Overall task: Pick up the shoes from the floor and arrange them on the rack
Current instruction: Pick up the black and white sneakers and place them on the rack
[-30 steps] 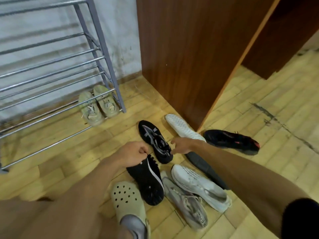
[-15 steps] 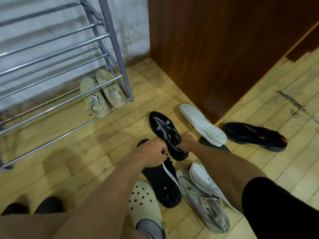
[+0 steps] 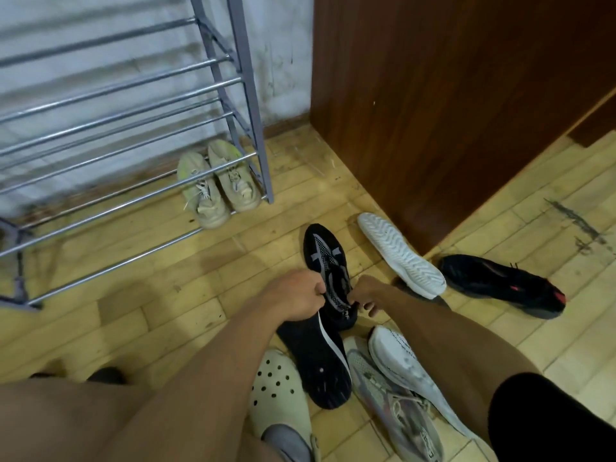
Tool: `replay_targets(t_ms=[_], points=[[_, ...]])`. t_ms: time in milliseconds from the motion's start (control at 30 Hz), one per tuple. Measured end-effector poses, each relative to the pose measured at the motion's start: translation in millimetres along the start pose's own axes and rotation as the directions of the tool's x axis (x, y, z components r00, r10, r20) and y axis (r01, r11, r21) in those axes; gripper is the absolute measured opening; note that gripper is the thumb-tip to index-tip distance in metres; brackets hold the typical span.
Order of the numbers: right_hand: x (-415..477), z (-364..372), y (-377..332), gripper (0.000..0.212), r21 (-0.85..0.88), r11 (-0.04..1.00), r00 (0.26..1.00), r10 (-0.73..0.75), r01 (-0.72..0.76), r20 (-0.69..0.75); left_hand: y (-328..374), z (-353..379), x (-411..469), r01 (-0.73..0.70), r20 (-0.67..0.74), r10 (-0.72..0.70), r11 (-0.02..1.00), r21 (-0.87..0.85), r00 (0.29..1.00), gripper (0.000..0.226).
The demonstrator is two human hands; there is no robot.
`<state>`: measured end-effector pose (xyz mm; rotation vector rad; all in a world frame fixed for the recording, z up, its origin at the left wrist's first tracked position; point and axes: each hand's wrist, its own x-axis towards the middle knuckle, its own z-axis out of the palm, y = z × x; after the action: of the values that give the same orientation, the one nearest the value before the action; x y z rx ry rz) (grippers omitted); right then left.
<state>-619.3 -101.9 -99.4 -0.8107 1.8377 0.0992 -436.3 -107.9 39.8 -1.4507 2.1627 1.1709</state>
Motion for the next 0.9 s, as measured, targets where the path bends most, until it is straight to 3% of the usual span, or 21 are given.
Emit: replay_targets(t_ms=[100, 167, 233, 367, 500, 600, 700, 767, 833, 900], points=[[-2.1, 15.4, 8.0, 0.033, 0.132, 0.991, 0.999, -0.004, 0.010, -0.042, -2.4, 6.4, -13.3, 0.021, -0.004, -0.021, 1.000, -0.019, 1.000, 0.033], [-0.6, 21.8, 11.0, 0.025, 0.224, 0.975, 0.996, 0.001, 0.018, -0.087, -5.1, 10.6, -20.6, 0.035, 0.007, -0.035, 0.999, -0.011, 0.999, 0.034], [-3.5, 23.0, 11.4, 0.015, 0.308, 0.951, 0.998, 0.036, -0.021, -0.042, -8.7, 13.5, -25.9, 0.058, 0.025, -0.057, 0.998, -0.004, 0.998, 0.034], [-21.1, 6.8, 4.6, 0.015, 0.406, 0.909, 0.994, 0.064, -0.096, 0.093, -9.9, 10.5, -32.6, 0.075, 0.017, -0.074, 0.997, -0.013, 0.997, 0.029], [-45.2, -21.9, -9.2, 0.010, 0.498, 0.866, 0.969, -0.092, -0.035, 0.227, -0.9, 1.5, -30.6, 0.111, -0.065, -0.116, 0.990, -0.087, 0.991, 0.023], [-77.5, -40.4, -30.0, 0.007, 0.534, 0.840, 0.924, -0.274, 0.094, 0.266, 11.0, -6.8, -33.8, 0.136, -0.193, -0.188, 0.958, -0.252, 0.963, 0.026], [-123.6, -60.8, -65.4, 0.016, 0.555, 0.787, 0.841, -0.474, 0.271, 0.262, 17.4, -24.2, -43.8, 0.109, -0.302, -0.332, 0.814, -0.571, 0.894, 0.042], [-157.0, -72.8, -90.4, 0.025, 0.520, 0.749, 0.791, -0.576, 0.411, 0.205, 18.5, -43.0, -55.3, -0.005, -0.365, -0.393, 0.674, -0.739, 0.844, 0.039], [-186.8, -80.9, -113.6, 0.035, 0.399, 0.719, 0.751, -0.652, 0.569, 0.104, 20.7, -64.9, -73.8, -0.140, -0.408, -0.408, 0.546, -0.826, 0.817, 0.034], [-214.2, -85.3, -135.0, 0.039, 0.262, 0.685, 0.705, -0.708, 0.679, 0.023, 22.1, -87.2, -96.6, -0.228, -0.441, -0.387, 0.486, -0.844, 0.810, 0.035]])
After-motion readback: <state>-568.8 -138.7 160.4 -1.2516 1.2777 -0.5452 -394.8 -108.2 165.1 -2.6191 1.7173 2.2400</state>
